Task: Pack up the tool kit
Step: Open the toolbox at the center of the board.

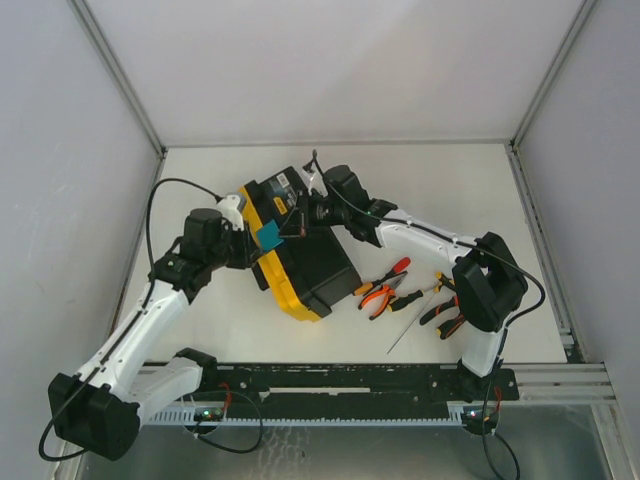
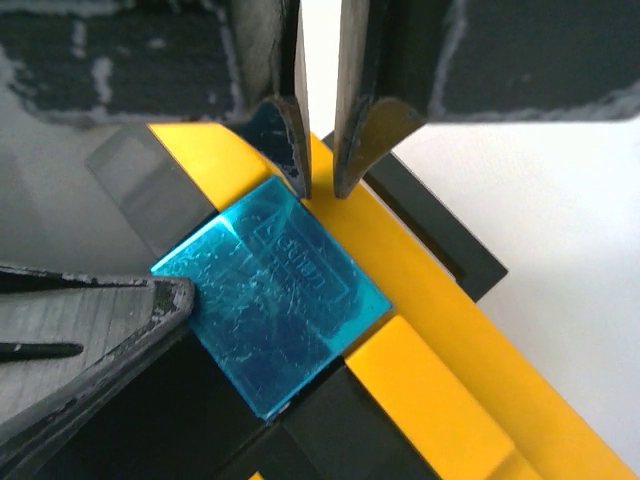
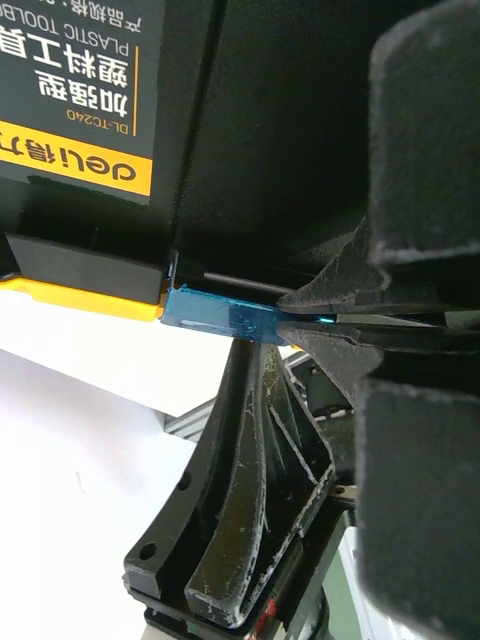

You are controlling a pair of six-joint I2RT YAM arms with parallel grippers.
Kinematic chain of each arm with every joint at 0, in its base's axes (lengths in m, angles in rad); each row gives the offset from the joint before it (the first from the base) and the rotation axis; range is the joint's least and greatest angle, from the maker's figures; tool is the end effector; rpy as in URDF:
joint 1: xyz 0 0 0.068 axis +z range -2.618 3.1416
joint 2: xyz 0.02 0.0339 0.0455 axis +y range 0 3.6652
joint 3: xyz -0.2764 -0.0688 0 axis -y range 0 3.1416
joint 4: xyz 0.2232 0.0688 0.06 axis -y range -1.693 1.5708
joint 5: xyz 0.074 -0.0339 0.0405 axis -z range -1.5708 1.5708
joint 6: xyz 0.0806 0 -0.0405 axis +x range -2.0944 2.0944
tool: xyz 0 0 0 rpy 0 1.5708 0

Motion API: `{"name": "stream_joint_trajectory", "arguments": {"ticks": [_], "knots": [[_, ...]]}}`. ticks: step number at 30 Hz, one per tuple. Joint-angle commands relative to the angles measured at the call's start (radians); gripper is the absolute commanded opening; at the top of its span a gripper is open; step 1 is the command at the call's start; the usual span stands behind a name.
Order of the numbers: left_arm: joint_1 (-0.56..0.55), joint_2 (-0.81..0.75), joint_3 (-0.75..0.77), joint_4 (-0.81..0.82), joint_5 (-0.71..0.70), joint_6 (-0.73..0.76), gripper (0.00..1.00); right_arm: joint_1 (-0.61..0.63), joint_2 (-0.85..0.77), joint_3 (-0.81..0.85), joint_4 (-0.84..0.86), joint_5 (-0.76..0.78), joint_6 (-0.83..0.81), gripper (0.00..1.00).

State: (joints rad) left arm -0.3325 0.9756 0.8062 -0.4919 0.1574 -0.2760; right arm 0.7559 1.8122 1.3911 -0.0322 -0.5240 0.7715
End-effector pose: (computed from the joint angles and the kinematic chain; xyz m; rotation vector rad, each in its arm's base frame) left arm 0.2004 -0.0826 0.2695 0.1516 2.2658 -0.5031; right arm 0.2951 0.3336 0.2824 -0.3625 2.2704 1.4197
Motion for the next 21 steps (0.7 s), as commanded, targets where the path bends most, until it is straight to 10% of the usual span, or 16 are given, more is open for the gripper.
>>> {"name": "stream_joint_trajectory", "arguments": {"ticks": [1,21], "knots": [[-0.018,0.035,-0.014,0.08,0.093,-0.008,0.18,0.123,-0.089,0.14,0.174,-0.229,0.011,0.0],[-0.018,0.013,-0.023,0.096,0.09,-0.015,0.18,0.212,-0.037,0.3,0.041,-0.184,-0.058,0.0]]}}
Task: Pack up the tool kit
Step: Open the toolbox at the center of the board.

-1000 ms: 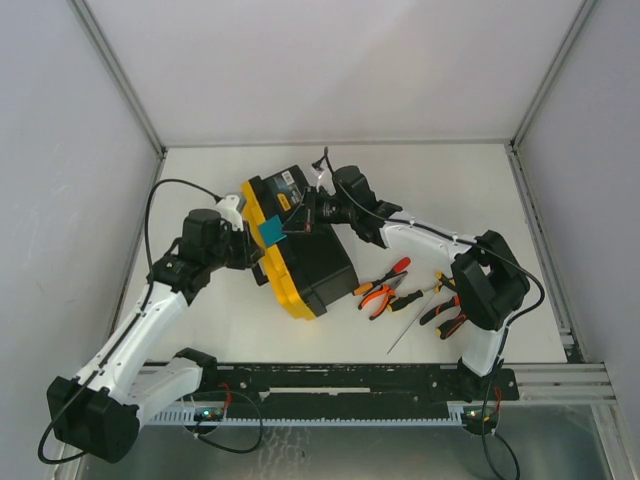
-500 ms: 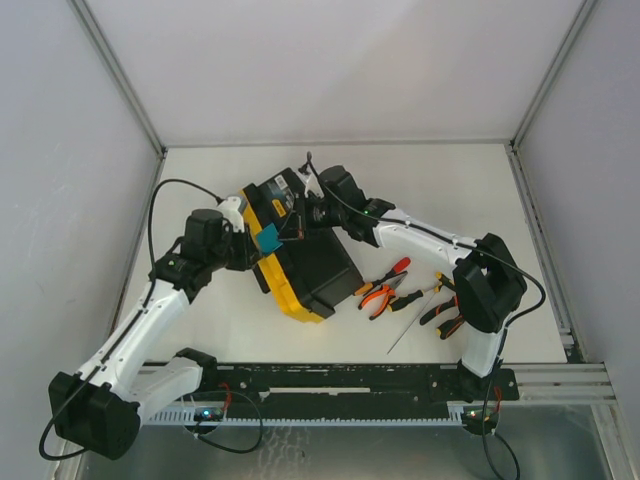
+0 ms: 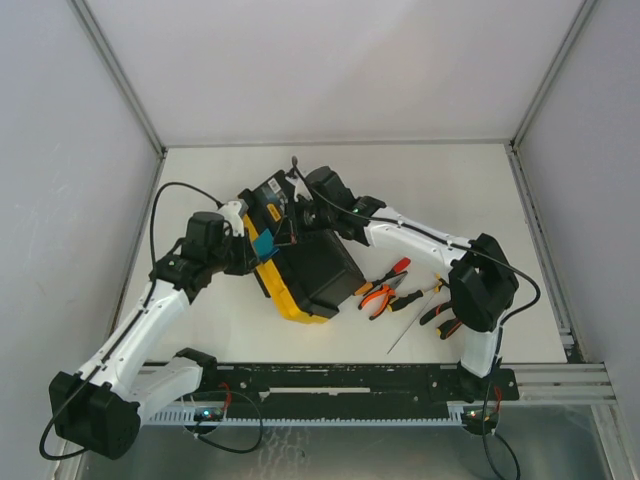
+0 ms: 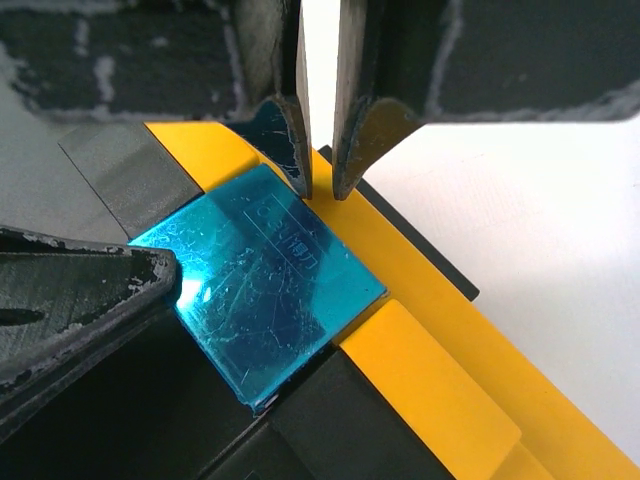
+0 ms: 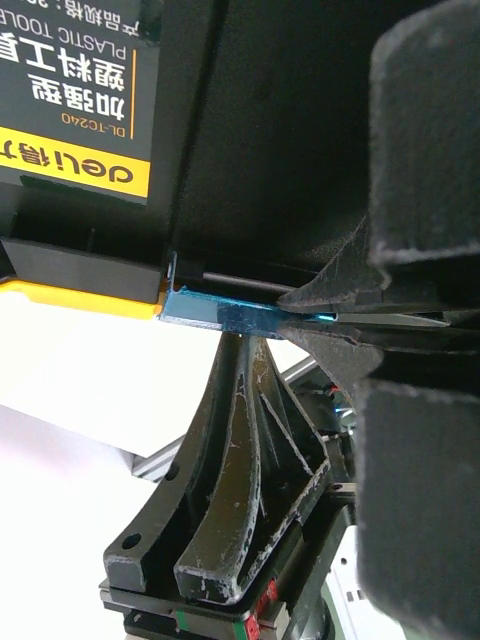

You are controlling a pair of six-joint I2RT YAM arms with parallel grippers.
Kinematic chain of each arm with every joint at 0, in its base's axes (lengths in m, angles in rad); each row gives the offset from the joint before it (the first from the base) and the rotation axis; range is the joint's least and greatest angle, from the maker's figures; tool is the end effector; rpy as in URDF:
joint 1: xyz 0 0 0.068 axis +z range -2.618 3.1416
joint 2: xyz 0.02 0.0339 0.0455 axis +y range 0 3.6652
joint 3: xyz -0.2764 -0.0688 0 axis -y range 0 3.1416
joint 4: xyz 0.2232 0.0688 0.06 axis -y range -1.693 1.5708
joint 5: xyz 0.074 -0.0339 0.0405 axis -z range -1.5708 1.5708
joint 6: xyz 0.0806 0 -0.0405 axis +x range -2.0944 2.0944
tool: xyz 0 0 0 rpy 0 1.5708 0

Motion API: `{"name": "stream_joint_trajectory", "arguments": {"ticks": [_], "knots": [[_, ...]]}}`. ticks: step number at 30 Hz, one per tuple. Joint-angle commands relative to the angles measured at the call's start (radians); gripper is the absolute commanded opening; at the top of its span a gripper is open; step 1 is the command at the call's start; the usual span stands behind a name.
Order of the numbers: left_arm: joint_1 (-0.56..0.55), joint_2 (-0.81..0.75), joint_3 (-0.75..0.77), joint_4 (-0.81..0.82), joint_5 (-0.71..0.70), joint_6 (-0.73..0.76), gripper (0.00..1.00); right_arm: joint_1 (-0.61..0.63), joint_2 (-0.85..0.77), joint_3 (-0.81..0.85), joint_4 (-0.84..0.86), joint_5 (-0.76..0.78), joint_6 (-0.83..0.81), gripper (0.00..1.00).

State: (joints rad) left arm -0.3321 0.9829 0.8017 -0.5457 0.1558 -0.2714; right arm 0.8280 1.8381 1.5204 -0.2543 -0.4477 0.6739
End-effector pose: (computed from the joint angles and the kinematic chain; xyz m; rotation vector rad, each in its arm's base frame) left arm 0.1962 -0.0809 0.2602 0.1526 2.3314 -0.4855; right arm 0.2767 0.3529 0.2880 -0.4783 2.3522 1.2831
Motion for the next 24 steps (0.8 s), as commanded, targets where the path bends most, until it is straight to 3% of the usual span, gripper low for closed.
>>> {"name": "stream_joint_trajectory", "arguments": {"ticks": [1,12,24], "knots": [[-0.019,0.001,-0.019,0.151,0.091,-0.02,0.18,0.144,-0.061,0.171,0.268,-0.263,0.043,0.0],[-0.018,-0.056,-0.024,0.153,0.034,-0.028,0.2,0.122,-0.066,0.204,0.215,-0.158,0.04,0.0],[-0.016,-0.136,-0.027,0.108,-0.083,-0.06,0.28,-0.076,-0.041,0.014,0.491,-0.242,0.29,0.0]]}}
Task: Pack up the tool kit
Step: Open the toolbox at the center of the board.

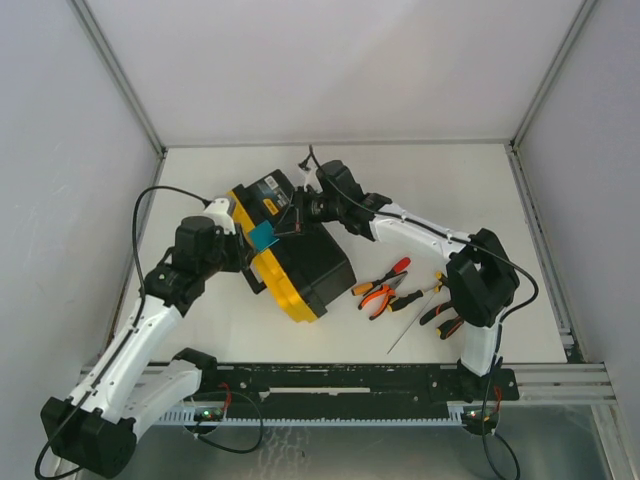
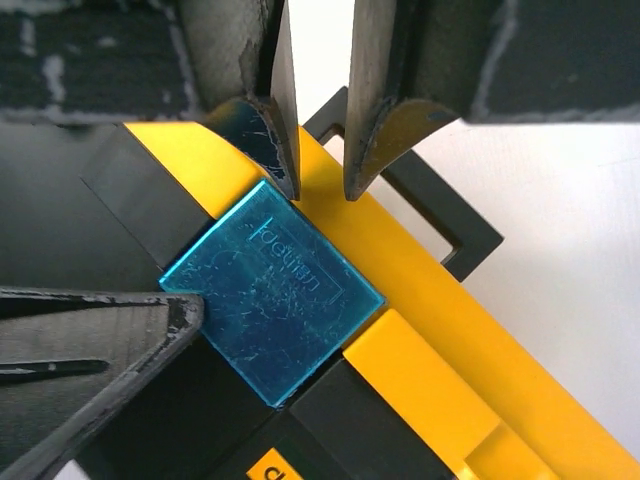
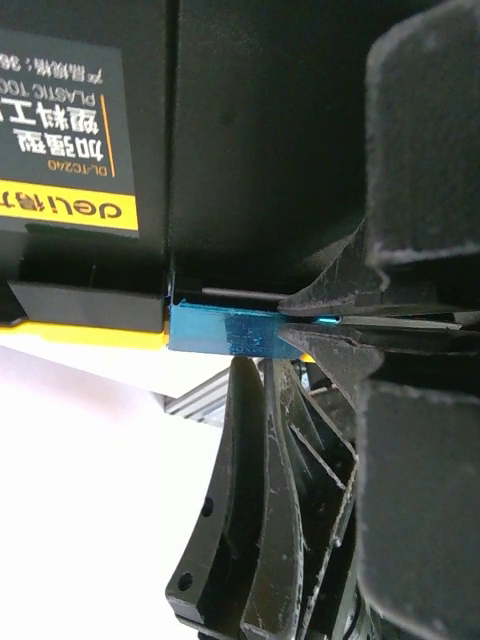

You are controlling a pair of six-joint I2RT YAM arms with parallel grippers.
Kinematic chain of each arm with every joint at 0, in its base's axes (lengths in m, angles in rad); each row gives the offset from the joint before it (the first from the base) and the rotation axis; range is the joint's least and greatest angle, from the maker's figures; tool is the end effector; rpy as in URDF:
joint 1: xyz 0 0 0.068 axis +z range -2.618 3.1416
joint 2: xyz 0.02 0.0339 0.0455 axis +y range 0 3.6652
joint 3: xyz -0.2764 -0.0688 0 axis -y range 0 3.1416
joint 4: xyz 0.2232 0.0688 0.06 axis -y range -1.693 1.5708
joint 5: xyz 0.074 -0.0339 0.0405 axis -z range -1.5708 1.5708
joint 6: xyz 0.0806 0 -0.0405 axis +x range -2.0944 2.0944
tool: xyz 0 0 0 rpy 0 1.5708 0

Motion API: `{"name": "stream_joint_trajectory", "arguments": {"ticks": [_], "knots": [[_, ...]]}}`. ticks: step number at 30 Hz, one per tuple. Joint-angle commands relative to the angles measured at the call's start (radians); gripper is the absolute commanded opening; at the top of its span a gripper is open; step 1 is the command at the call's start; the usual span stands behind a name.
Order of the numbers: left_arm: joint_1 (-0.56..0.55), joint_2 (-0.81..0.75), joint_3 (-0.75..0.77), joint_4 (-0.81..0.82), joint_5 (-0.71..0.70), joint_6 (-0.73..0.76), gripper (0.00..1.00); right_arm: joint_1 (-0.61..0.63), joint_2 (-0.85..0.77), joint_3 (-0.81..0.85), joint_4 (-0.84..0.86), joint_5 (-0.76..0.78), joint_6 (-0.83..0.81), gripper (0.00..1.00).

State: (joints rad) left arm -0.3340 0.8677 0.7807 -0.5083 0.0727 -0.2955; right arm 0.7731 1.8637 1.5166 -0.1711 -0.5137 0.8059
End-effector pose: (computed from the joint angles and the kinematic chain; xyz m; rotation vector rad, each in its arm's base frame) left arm 0.1839 -0.0700 0.2782 0.0847 2.1960 -0.4368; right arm 0.2983 0.3464 0.2872 -0.3207 2.3609 1.4071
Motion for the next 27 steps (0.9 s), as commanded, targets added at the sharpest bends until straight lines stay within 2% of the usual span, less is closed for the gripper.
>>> {"name": "stream_joint_trajectory", "arguments": {"ticks": [1,5,10,12,16,19,23,27], "knots": [[-0.015,-0.025,-0.005,0.07,-0.007,-0.04,0.29,-0.027,-0.065,0.006,0.419,-0.176,0.168,0.0],[-0.014,-0.047,0.0,0.076,-0.04,-0.055,0.35,-0.033,-0.066,-0.059,0.436,-0.146,0.185,0.0],[-0.008,-0.04,0.015,0.064,-0.091,-0.068,0.45,-0.037,-0.073,-0.184,0.586,-0.12,0.284,0.0],[0.009,-0.036,0.018,0.067,-0.096,-0.08,0.46,-0.041,-0.085,-0.223,0.628,-0.102,0.307,0.0],[0.083,-0.062,-0.014,0.101,-0.105,-0.137,0.58,-0.05,-0.11,-0.272,0.639,-0.081,0.322,0.0],[0.137,-0.088,-0.054,0.167,-0.03,-0.183,0.68,-0.039,-0.145,-0.338,0.62,-0.037,0.309,0.0],[0.153,-0.048,-0.093,0.245,0.024,-0.241,0.69,-0.031,-0.164,-0.391,0.636,-0.03,0.311,0.0],[0.162,-0.035,-0.164,0.399,0.112,-0.329,0.62,-0.027,-0.16,-0.395,0.641,-0.048,0.314,0.0]]}}
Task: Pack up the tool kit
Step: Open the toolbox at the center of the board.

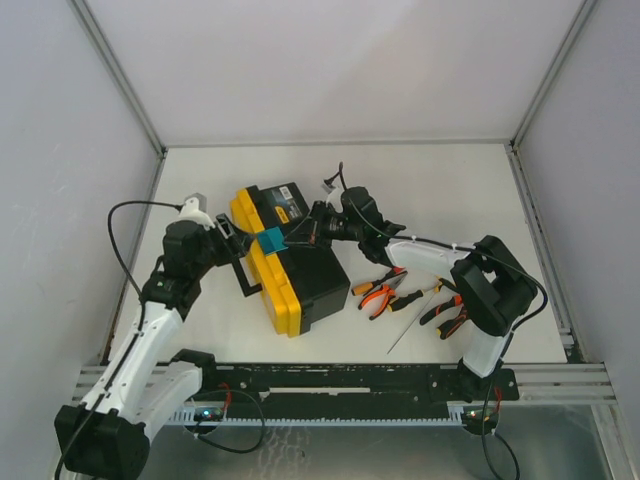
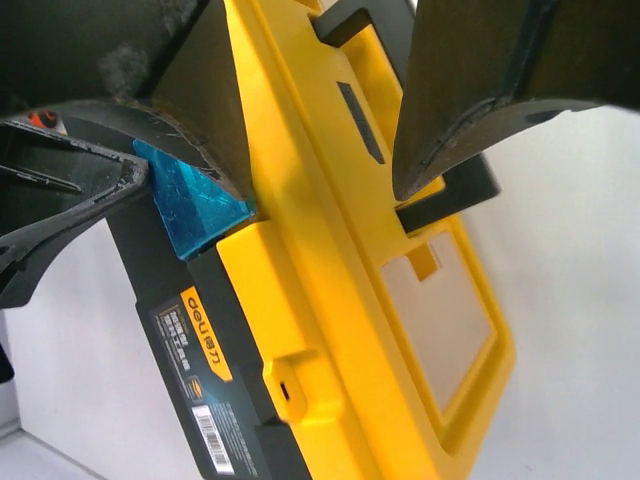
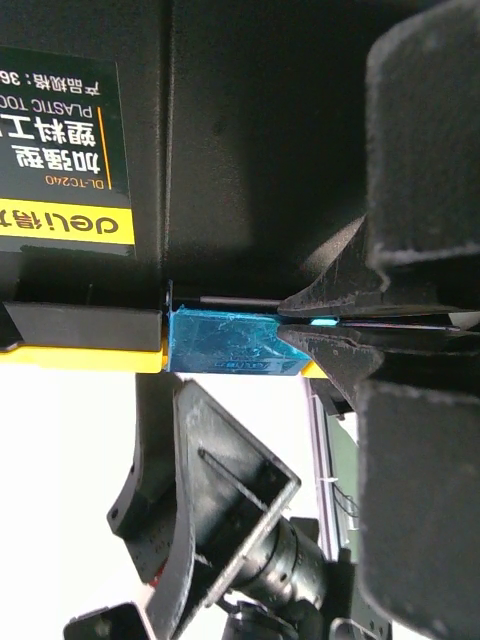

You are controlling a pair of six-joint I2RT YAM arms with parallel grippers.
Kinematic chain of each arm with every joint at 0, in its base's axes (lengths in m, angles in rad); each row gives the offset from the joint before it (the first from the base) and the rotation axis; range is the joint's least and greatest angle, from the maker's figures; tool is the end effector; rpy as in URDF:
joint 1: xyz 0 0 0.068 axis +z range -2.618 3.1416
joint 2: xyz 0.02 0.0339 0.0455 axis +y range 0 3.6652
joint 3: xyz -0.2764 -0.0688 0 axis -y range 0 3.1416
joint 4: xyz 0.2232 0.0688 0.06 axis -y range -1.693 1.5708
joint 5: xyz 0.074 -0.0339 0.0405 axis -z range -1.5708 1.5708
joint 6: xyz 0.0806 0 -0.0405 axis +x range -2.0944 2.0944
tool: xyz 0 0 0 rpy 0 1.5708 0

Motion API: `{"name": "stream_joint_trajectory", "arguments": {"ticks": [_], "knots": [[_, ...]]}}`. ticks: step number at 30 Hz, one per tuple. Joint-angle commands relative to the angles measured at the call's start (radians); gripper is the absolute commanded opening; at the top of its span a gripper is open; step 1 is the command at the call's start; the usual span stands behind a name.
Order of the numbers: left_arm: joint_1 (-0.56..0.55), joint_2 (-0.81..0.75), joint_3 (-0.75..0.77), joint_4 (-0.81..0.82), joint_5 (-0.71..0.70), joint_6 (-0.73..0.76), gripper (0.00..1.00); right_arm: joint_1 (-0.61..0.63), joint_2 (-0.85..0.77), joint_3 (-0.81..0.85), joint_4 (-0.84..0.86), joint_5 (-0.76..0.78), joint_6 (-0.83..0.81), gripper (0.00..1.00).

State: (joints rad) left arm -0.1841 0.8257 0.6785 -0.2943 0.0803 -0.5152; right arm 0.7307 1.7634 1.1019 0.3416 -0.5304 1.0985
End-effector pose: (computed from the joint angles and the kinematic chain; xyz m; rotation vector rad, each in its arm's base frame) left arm 0.1971 -0.0433 0.2773 -0.2863 2.0302 -0.5221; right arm 0.2872 0.3121 0.2499 -0.0221 2.2573 1.6346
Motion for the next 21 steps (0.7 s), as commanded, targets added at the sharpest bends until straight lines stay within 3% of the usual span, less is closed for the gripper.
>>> {"name": "stream_joint_trajectory", "arguments": {"ticks": [1,5,10,16,21], "knots": [[0.011,0.01,-0.074,0.214,0.117,-0.124,0.59,0.016,-0.059,0.019,0.128,-0.035,0.021,0.0],[0.012,0.056,-0.075,0.233,0.152,-0.145,0.44,0.018,-0.062,0.013,0.13,-0.034,0.022,0.0],[0.014,0.064,-0.091,0.256,0.139,-0.15,0.37,0.019,-0.056,0.013,0.14,-0.046,0.02,0.0],[0.014,0.119,-0.052,0.251,0.228,-0.094,0.21,0.02,-0.055,0.022,0.177,-0.097,0.016,0.0],[0.013,0.166,-0.02,0.232,0.33,-0.026,0.16,0.022,-0.027,0.072,0.222,-0.19,0.034,0.07]]}}
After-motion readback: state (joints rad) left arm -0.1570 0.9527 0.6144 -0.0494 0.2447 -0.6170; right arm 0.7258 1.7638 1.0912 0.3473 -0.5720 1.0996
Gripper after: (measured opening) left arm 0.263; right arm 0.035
